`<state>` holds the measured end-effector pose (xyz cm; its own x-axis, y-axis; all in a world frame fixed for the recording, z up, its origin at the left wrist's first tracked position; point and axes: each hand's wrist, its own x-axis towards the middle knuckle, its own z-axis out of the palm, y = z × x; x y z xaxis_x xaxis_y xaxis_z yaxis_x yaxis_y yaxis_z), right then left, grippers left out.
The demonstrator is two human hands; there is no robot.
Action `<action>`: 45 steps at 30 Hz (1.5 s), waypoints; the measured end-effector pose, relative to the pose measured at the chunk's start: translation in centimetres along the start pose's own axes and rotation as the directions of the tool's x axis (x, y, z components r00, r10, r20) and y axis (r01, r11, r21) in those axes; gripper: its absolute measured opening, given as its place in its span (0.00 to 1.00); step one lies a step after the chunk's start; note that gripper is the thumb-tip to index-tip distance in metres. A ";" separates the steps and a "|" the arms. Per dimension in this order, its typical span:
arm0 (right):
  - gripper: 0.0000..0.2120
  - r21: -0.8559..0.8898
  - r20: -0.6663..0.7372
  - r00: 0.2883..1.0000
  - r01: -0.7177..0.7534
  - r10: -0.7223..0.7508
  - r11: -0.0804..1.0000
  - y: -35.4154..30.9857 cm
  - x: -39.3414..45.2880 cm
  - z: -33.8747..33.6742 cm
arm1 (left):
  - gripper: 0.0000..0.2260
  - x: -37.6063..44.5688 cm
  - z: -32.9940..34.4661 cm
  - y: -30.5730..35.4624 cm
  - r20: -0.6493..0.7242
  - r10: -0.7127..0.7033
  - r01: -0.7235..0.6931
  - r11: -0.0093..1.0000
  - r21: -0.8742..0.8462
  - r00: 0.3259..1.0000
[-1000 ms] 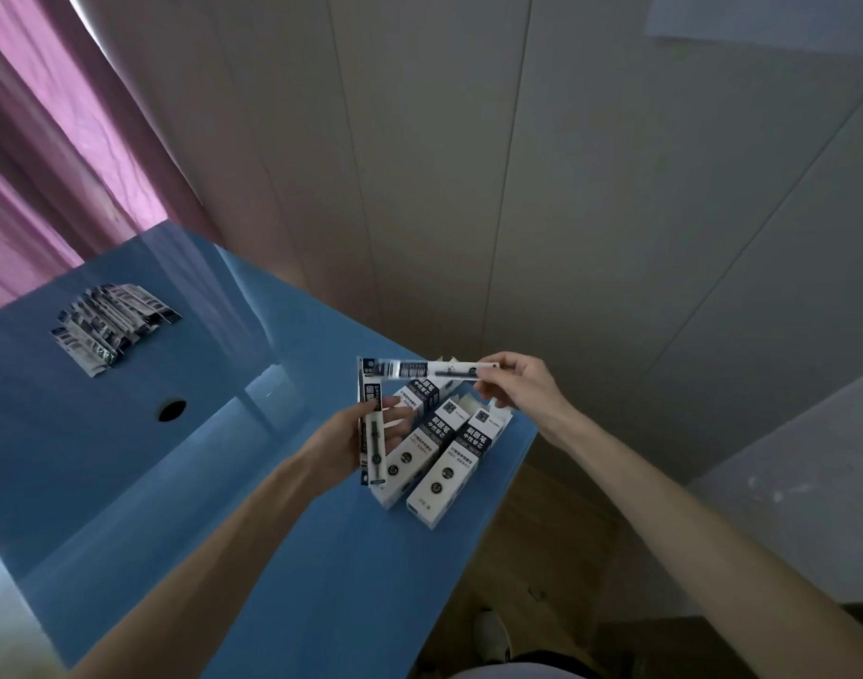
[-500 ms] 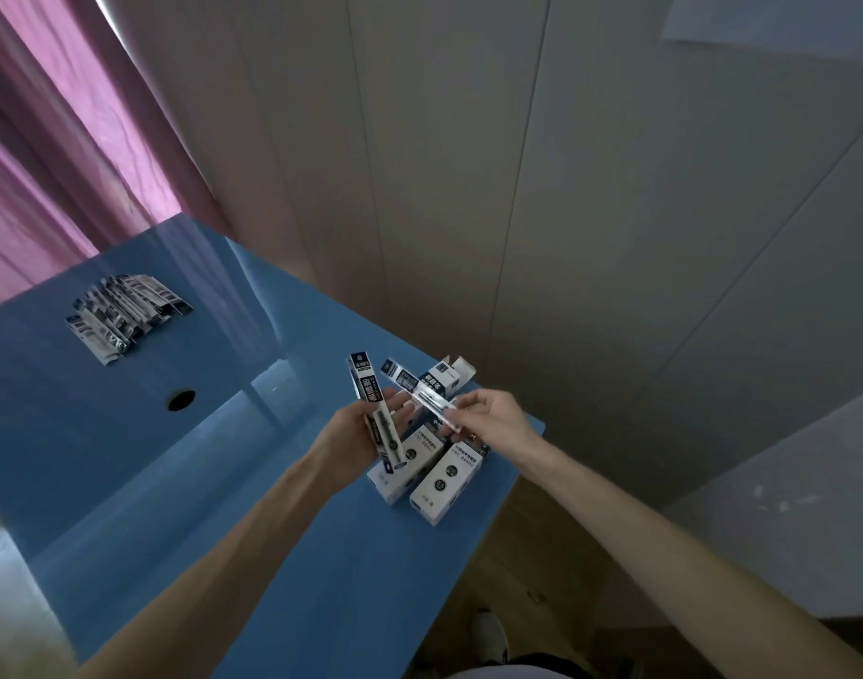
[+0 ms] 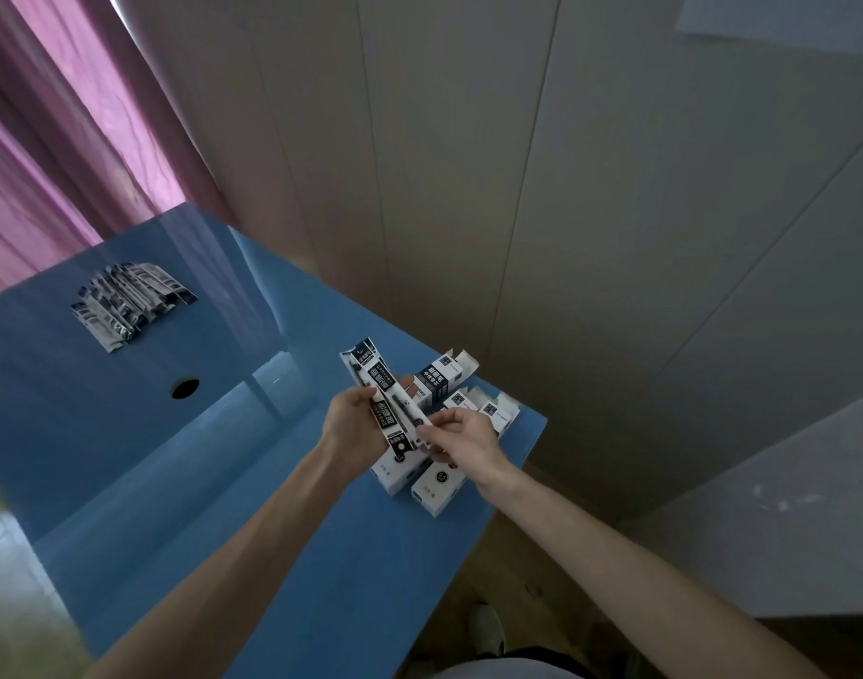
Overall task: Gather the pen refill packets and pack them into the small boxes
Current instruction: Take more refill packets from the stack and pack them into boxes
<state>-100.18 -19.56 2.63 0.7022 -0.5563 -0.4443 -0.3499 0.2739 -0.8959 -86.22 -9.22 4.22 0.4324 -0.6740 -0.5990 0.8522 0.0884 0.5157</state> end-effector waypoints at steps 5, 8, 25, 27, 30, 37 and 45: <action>0.09 -0.261 0.034 0.990 0.142 -0.138 0.955 -0.8 0.5 -2.6 | 0.22 -0.5 -1.1 1.2 0.015 -0.030 0.030 0.999 -0.015 0.999; 0.06 -0.471 0.147 0.966 0.259 -0.215 0.843 -2.1 1.1 -5.7 | 0.25 -0.8 -2.6 2.3 0.047 -0.091 0.089 0.995 0.041 0.995; 0.08 -0.747 0.562 0.667 0.663 -0.489 0.047 -5.5 4.2 -4.7 | 0.24 -1.4 -0.9 3.2 0.014 -0.239 0.114 0.514 0.850 0.971; 0.09 -0.763 0.545 0.669 0.646 -0.505 0.032 -5.3 4.6 -4.4 | 0.18 -1.0 -1.1 3.2 0.029 -0.232 0.073 0.419 0.905 0.972; 0.15 -0.765 0.564 0.654 0.644 -0.504 -0.019 -4.6 5.0 -4.3 | 0.15 -0.1 -1.2 2.8 0.046 -0.257 0.073 0.438 0.896 0.965; 0.19 -0.715 0.650 0.552 0.678 -0.523 -0.173 -3.2 4.8 -4.0 | 0.13 0.1 0.8 2.2 -0.044 -0.326 0.156 0.325 0.933 0.944; 0.12 -0.732 0.630 0.588 0.668 -0.508 -0.134 -2.1 4.7 -4.8 | 0.17 2.1 2.2 2.5 -0.082 -0.344 0.168 0.227 0.959 0.935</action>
<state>-99.10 -26.49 2.48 0.9810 0.0276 0.1918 0.0619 -0.9826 -0.1751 -83.79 -12.00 5.62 0.1355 -0.6007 -0.7879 -0.0166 -0.7965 0.6044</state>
